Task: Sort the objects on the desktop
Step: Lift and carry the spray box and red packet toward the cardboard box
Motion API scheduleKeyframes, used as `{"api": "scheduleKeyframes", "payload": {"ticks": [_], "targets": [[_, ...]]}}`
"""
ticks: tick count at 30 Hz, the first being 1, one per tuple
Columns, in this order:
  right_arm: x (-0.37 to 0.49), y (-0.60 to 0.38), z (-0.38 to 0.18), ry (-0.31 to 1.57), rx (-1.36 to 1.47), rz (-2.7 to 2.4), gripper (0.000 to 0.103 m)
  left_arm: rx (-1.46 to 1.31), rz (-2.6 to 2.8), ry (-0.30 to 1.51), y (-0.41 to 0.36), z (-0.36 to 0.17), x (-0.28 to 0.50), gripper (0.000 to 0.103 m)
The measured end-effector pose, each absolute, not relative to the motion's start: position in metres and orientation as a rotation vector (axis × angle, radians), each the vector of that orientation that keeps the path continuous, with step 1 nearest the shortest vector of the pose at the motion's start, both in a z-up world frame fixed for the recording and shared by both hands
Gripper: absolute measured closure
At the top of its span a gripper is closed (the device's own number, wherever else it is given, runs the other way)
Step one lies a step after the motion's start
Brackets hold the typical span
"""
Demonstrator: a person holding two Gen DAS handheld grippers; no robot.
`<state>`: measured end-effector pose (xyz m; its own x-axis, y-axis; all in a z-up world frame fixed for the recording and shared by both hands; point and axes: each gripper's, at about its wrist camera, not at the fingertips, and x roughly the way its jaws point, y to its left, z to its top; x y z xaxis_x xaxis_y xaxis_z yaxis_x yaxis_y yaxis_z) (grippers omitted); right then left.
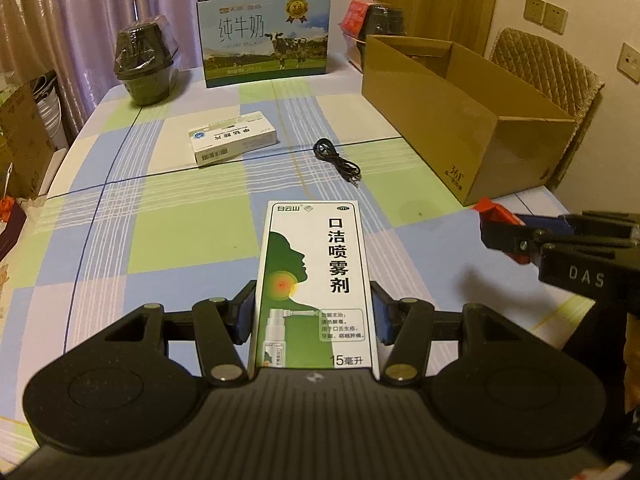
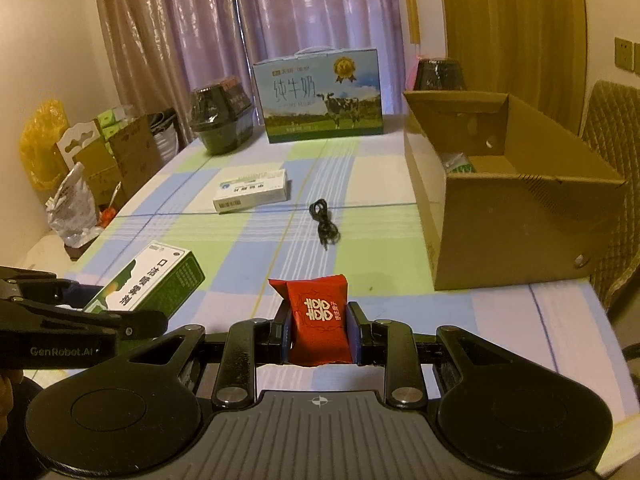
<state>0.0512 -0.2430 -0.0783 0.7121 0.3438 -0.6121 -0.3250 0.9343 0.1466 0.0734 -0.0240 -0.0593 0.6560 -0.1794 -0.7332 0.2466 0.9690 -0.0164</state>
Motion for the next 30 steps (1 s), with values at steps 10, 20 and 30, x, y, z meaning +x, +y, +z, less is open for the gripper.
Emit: {"api": "scheduleKeyframes", "payload": {"ticks": [10,20,30], "targets": [[0.046,-0.253,-0.075,0.675,0.029,0.349,0.079,0.069,-0.242,0.807,-0.025,-0.052,0.065,0.052],[0.041,-0.262,-0.068,0.656,0.035,0.335,0.079,0.067,-0.256,0.799,-0.034,-0.046,0.063,0.052],[0.039,-0.272,-0.062,0.645,0.048,0.316,0.079,0.069,-0.273,0.796,-0.044,-0.043,0.063,0.052]]}}
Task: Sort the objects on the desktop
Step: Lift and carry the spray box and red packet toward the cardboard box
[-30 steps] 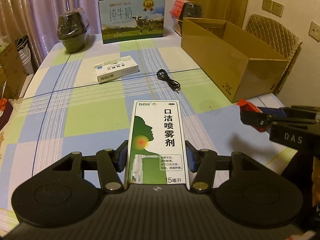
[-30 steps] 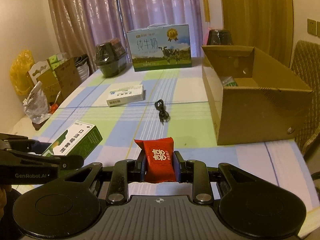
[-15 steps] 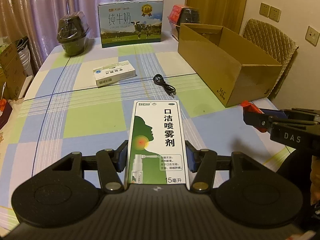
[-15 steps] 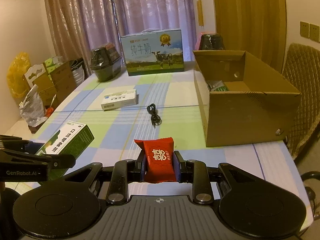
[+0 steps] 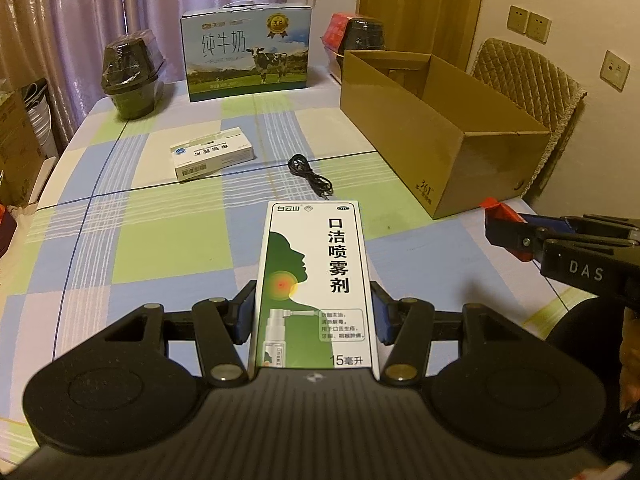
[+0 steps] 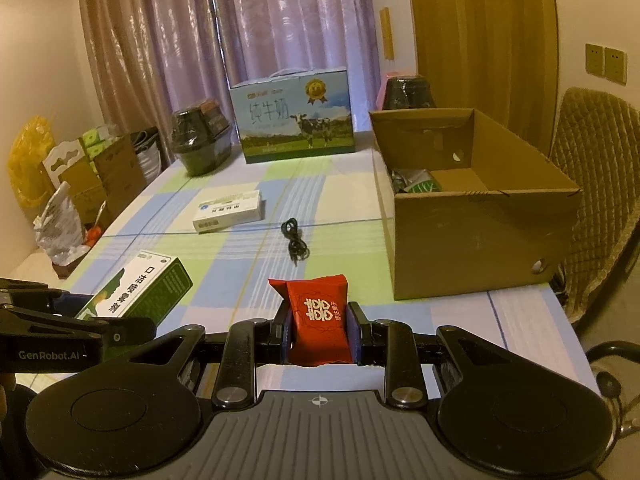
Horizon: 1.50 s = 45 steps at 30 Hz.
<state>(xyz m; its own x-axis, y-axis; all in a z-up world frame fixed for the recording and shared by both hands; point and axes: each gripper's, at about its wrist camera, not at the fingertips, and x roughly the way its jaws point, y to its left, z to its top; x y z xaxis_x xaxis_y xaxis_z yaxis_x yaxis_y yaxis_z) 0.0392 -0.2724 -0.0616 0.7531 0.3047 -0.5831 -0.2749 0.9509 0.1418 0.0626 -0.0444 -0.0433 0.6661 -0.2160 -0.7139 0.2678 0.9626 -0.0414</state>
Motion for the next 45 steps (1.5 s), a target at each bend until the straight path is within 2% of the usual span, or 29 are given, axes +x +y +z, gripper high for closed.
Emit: {"api": "scheduleKeyframes", "payload": {"ticks": [45], "targets": [[0.051,-0.345,-0.038,0.588,0.123,0.183,0.079,0.085,-0.385,0.771,-0.119,-0.023,0.085,0.052]]}}
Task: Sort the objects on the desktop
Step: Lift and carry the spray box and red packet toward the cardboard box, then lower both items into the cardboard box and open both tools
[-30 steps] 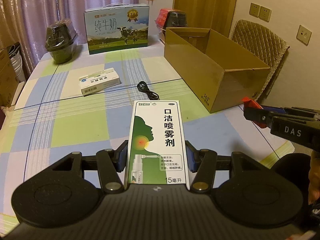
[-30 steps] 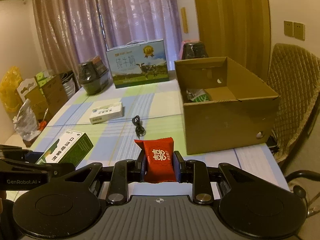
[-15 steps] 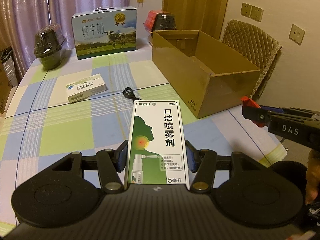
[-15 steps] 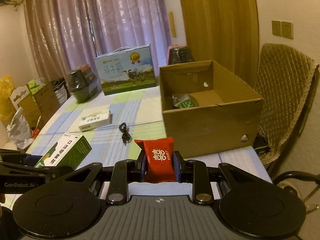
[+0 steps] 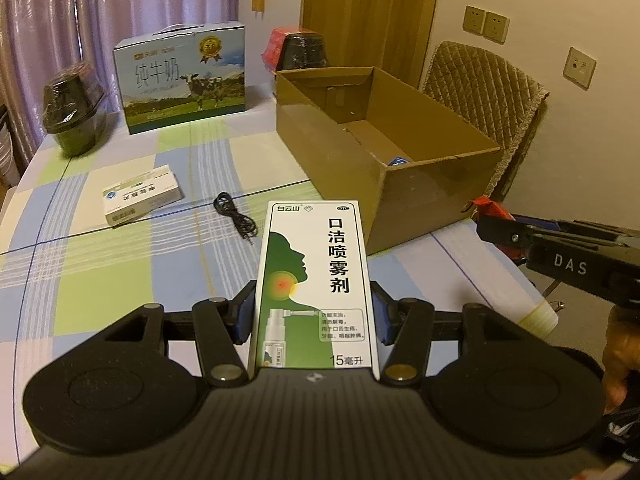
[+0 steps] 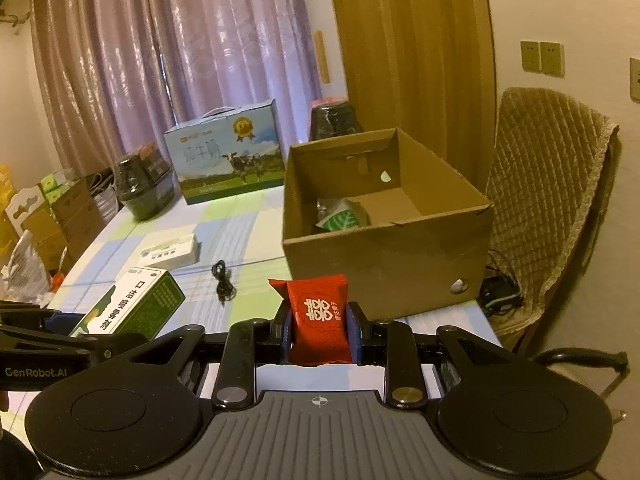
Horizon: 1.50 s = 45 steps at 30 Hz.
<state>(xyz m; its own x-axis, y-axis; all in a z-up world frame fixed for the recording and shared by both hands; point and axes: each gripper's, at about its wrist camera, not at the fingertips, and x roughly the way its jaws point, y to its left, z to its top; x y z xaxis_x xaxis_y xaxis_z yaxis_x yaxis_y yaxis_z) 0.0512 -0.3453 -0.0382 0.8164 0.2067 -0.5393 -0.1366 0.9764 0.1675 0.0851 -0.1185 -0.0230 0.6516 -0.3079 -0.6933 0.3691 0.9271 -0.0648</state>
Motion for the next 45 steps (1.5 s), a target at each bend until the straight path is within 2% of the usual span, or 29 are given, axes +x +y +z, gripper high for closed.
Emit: {"api": "scheduleKeyframes", "payload": {"ticks": [20,35,45], "targets": [[0.076,-0.384,-0.02,0.54,0.105,0.123,0.079,0.092,-0.468,0.729,-0.167,-0.008,0.114,0.052],[0.15,-0.403,0.008,0.473,0.057,0.122,0.079,0.052,-0.51,0.666,-0.216,0.015,0.184,0.052],[0.198,-0.412,0.009,0.466,0.068,0.113,0.079,0.047,-0.526,0.676,-0.237,0.006,0.231,0.052]]}}
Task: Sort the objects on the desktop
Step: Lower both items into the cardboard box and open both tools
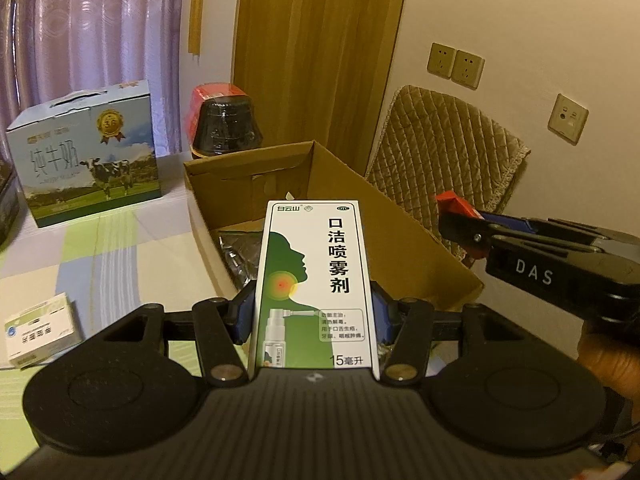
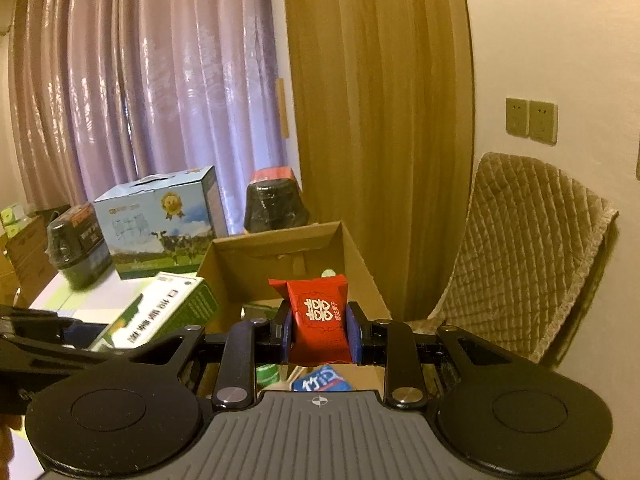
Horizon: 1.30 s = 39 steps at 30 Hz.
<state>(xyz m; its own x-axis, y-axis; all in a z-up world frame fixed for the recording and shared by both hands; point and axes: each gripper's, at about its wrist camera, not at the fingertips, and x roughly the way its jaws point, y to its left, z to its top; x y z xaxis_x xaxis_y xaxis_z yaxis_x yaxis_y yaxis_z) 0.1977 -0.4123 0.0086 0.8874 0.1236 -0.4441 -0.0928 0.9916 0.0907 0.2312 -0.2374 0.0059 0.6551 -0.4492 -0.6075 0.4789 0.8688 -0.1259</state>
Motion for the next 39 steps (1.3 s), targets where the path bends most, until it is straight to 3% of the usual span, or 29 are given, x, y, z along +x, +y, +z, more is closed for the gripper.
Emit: {"api": "scheduleKeyframes", "payload": {"ticks": [26,28,30,32,39], "targets": [[0.235,-0.406,-0.004,0.493,0.104,0.136,0.079,-0.038,-0.427,0.687,-0.183,-0.015,0.244,0.052],[0.24,-0.405,-0.003,0.504,0.111,0.143,0.074,-0.039,-0.421,0.689,-0.181,-0.016,0.243,0.051],[0.243,-0.407,-0.003,0.507,0.129,0.13,0.042,-0.046,-0.417,0.693,-0.178,-0.017,0.242,0.049],[0.239,-0.411,-0.002,0.493,0.147,0.126,0.04,-0.049,-0.411,0.692,-0.175,-0.018,0.239,0.043],[0.207,-0.416,-0.012,0.52,0.19,0.108,0.038,-0.063,-0.378,0.713,-0.154,-0.024,0.222,0.036]]}}
